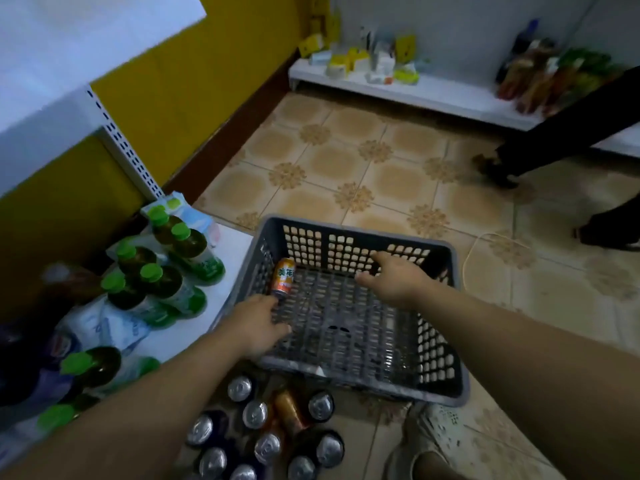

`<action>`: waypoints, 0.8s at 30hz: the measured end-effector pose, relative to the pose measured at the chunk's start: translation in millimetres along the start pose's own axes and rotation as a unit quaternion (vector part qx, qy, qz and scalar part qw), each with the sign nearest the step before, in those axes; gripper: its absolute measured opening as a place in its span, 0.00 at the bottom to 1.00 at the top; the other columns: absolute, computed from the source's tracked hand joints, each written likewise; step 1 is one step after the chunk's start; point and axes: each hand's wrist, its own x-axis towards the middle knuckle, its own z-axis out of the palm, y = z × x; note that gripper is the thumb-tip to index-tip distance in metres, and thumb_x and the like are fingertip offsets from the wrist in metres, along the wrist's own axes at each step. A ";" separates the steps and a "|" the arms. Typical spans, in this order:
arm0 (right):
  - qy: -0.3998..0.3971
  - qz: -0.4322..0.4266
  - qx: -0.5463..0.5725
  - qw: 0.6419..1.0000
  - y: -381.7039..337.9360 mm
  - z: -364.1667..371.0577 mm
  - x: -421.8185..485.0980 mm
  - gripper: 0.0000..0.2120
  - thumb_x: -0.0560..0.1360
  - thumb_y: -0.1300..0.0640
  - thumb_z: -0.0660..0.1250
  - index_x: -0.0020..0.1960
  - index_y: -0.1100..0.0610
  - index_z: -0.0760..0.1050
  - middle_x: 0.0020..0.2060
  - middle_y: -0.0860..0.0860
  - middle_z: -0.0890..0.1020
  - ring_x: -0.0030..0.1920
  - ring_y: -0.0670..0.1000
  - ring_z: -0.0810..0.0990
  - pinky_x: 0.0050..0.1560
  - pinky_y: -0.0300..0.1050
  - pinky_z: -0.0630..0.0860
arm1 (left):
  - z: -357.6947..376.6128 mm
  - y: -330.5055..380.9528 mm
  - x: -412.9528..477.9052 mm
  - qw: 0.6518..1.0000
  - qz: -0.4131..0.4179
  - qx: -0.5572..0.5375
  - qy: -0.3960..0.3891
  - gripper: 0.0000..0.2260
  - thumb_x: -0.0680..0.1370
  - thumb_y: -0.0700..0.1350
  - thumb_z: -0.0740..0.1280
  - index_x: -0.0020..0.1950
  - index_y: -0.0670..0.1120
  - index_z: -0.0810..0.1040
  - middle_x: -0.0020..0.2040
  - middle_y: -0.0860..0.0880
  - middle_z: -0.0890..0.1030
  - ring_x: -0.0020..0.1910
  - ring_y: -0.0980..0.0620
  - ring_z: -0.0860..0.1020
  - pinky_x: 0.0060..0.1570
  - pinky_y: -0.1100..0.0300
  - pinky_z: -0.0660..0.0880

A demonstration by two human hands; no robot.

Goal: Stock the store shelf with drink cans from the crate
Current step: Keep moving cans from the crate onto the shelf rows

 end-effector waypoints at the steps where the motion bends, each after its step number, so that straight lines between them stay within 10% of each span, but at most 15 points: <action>1: -0.012 -0.001 0.003 1.000 -2.4 8.7 26.8 0.35 0.79 0.39 0.57 0.79 0.56 0.51 0.76 0.56 0.60 0.71 0.58 0.66 0.66 0.50 0.67 | 3.7 -4.1 23.4 1.000 -0.005 -0.003 -0.005 0.30 0.77 0.56 0.65 0.75 0.47 0.61 0.74 0.45 0.64 0.71 0.45 0.65 0.67 0.56 0.63; 13: -0.063 0.018 0.143 0.988 -41.9 161.0 276.3 0.29 0.78 0.44 0.63 0.72 0.61 0.65 0.66 0.59 0.73 0.62 0.56 0.74 0.59 0.47 0.70 | 80.2 -76.3 238.6 0.975 -0.112 -0.189 -0.028 0.29 0.75 0.52 0.69 0.73 0.48 0.64 0.68 0.46 0.71 0.64 0.43 0.71 0.65 0.55 0.67; 24: -0.022 0.114 0.430 0.895 -65.0 243.4 348.9 0.38 0.65 0.48 0.77 0.68 0.62 0.67 0.62 0.60 0.76 0.57 0.62 0.78 0.57 0.61 0.77 | 123.3 -95.0 279.5 0.945 -0.160 -0.285 -0.003 0.25 0.72 0.47 0.72 0.66 0.47 0.67 0.65 0.45 0.73 0.60 0.46 0.73 0.64 0.56 0.68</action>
